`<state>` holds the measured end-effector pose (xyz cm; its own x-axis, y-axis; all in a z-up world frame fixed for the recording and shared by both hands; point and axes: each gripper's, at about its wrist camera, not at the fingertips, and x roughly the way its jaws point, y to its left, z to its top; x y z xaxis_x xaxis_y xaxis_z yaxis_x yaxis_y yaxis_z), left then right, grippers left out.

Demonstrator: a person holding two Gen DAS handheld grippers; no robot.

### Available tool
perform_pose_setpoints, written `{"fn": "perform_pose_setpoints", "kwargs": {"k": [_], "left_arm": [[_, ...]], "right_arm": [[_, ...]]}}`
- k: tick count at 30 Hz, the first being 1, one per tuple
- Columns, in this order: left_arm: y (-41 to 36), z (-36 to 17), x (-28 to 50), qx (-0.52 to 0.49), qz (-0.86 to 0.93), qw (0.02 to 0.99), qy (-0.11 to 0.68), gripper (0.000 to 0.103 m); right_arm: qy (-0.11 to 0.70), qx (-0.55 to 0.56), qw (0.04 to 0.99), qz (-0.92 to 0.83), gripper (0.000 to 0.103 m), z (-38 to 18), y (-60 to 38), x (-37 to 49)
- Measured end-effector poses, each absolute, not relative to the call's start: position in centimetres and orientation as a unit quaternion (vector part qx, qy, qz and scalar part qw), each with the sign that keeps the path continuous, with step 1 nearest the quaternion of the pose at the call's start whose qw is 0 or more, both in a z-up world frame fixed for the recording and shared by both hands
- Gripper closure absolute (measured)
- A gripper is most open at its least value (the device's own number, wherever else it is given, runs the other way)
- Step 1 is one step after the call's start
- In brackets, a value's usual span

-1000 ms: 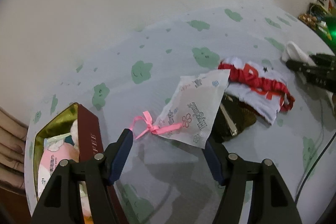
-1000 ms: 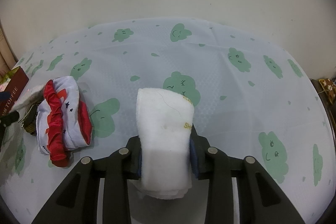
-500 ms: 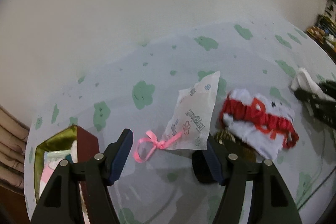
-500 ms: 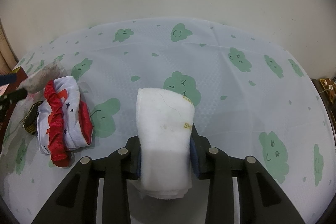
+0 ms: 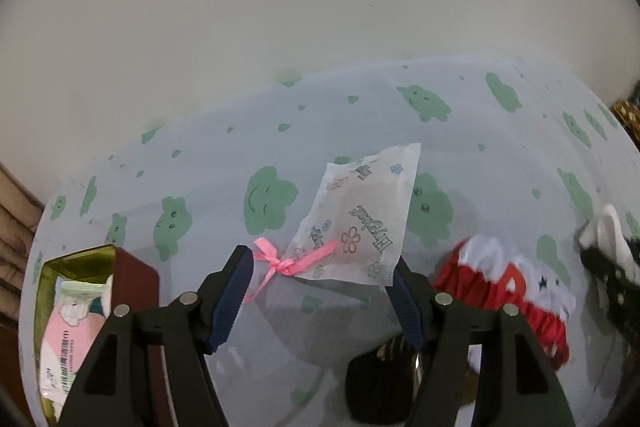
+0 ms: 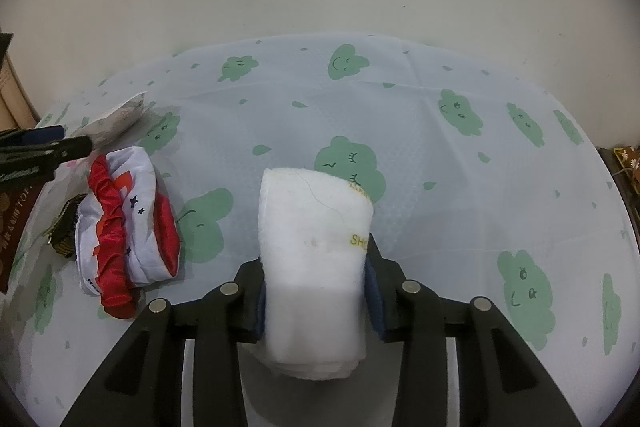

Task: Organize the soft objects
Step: 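Grasp the pink-ribboned white sachet with the left gripper while the right holds the sock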

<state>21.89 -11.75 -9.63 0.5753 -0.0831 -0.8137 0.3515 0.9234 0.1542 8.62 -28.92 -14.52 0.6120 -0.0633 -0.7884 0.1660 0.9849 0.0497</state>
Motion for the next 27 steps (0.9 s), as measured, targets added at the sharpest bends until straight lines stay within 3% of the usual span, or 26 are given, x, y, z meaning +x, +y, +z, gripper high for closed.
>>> {"fn": "perform_pose_setpoints", "kwargs": {"k": [2,3,4,10,22,27], "left_arm": [[-11.9,-9.7,22.2,0.140,-0.127,0.876,0.443,0.060],[-12.0,-9.8,22.4,0.136,-0.133,0.873,0.449,0.086],[-12.0,-10.1,22.7,0.130,-0.136,0.867,0.462,0.094],[-11.0,-10.2,23.2,0.085,-0.154,0.858,0.483,0.098],[-10.8,-5.2,16.5,0.123,-0.213,0.856,0.456,0.101],[-11.2,-5.7,14.3,0.134,-0.236,0.844,0.462,0.101]], "right_arm": [[0.435,0.060,0.896,-0.063,0.066,-14.5,-28.6,8.6],[0.435,0.061,0.896,-0.063,0.065,-14.5,-28.3,8.6],[0.435,0.061,0.896,-0.062,0.065,-14.4,-28.2,8.7],[0.435,0.065,0.896,-0.057,0.063,-14.4,-28.8,8.6],[0.436,0.066,0.896,-0.055,0.061,-14.5,-29.0,8.8],[0.436,0.065,0.896,-0.055,0.061,-14.6,-29.0,8.7]]}}
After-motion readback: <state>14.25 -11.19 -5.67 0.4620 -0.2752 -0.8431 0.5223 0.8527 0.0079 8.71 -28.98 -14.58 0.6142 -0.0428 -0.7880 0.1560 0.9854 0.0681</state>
